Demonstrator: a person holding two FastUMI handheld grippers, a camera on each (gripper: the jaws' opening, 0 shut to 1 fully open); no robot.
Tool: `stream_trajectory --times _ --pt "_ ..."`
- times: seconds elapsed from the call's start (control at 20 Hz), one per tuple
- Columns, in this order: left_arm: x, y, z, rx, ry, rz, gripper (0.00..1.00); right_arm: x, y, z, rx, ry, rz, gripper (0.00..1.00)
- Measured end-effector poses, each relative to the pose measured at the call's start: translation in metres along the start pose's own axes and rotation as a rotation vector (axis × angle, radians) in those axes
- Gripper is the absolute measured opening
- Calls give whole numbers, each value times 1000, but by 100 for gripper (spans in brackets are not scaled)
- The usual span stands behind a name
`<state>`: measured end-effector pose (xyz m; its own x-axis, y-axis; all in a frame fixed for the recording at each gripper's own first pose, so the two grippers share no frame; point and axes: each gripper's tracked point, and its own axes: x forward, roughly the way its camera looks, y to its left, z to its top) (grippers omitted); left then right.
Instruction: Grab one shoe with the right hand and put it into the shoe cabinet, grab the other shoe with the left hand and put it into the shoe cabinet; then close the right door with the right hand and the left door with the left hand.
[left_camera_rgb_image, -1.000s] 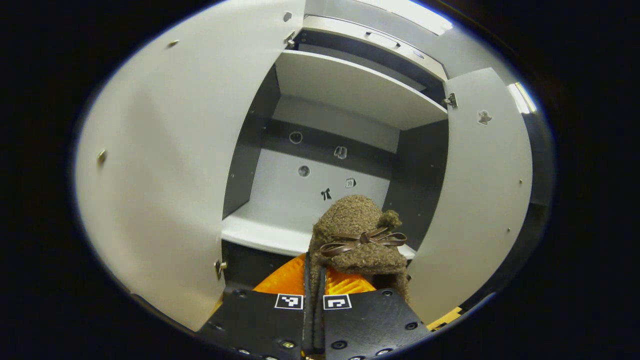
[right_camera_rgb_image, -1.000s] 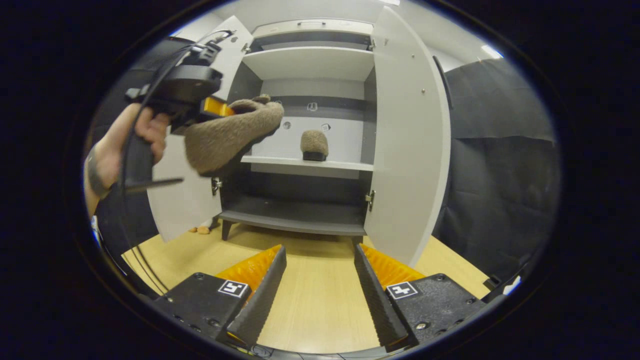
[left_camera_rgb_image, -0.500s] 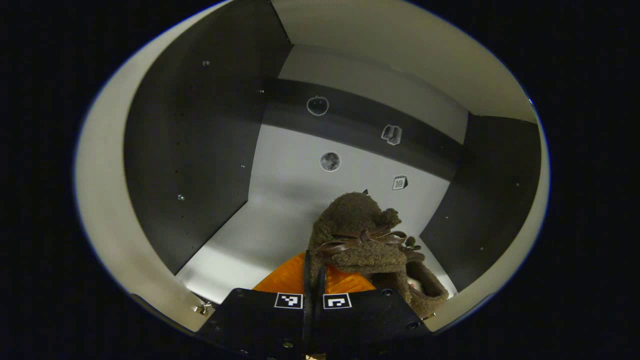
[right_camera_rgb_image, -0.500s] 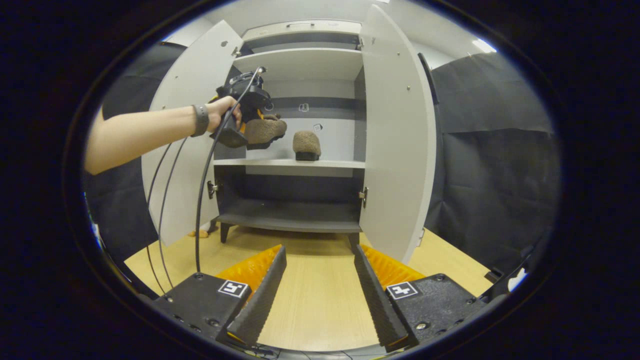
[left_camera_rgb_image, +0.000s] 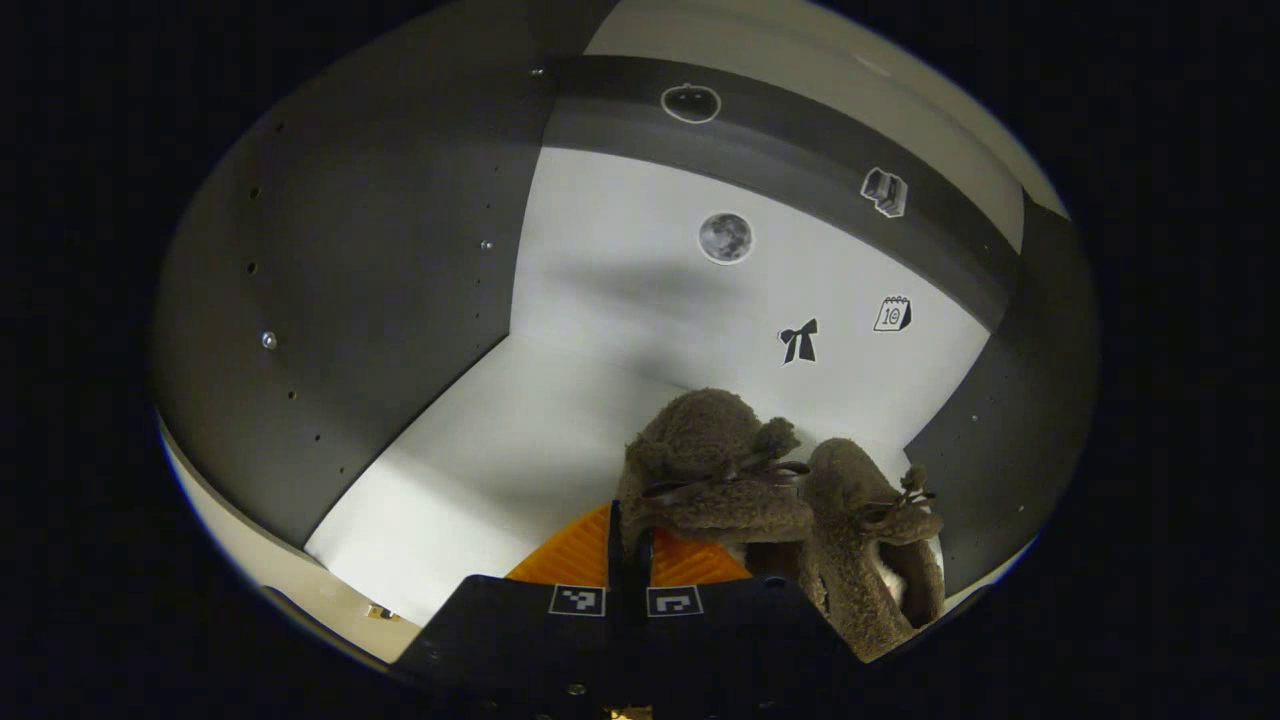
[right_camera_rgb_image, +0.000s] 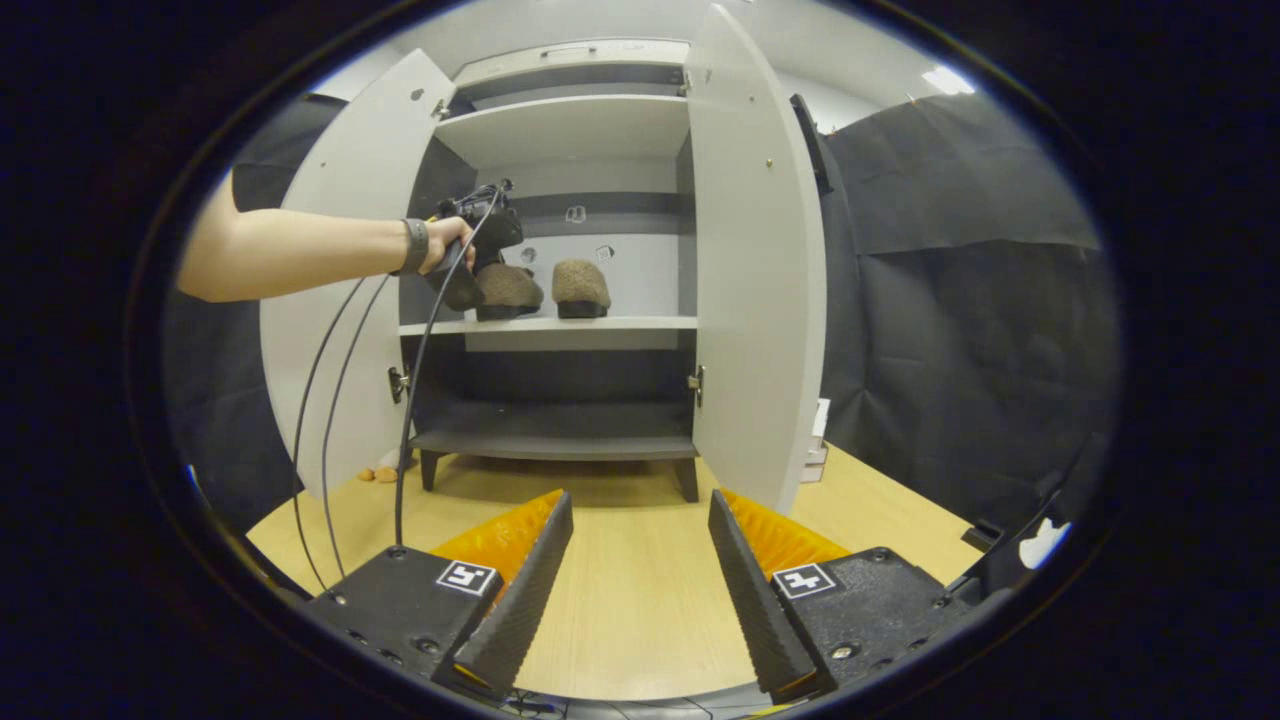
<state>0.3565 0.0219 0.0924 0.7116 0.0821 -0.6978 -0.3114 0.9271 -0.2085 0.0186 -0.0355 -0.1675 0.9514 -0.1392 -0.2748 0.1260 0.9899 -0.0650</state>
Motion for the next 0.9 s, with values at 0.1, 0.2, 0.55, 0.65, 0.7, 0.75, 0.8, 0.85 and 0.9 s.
stream_trajectory --times 0.1,0.2,0.55,0.65,0.7,0.75,0.8,0.85,0.9 --pt "-4 2 -2 5 23 -12 6 1 -1 -3 3 5 -1 86" --pt "-10 3 -3 7 32 -19 10 2 0 -3 14 12 5 86" --pt "-45 -12 3 36 11 -131 43 3 5 -1 36 10 22 86" --pt "-70 -19 12 49 -55 -180 40 1 6 0 32 6 22 86" --pt "-87 -26 18 57 -106 -222 57 1 7 0 29 6 23 86" --pt "-107 -32 21 69 -155 -263 57 1 8 0 28 7 25 86" --pt "-123 -37 20 86 -199 -300 74 0 9 0 28 9 32 86" --pt "-138 -40 18 100 -238 -327 61 0 11 0 27 11 37 86" --pt "-152 -44 15 116 -270 -354 66 1 12 0 25 12 42 86"
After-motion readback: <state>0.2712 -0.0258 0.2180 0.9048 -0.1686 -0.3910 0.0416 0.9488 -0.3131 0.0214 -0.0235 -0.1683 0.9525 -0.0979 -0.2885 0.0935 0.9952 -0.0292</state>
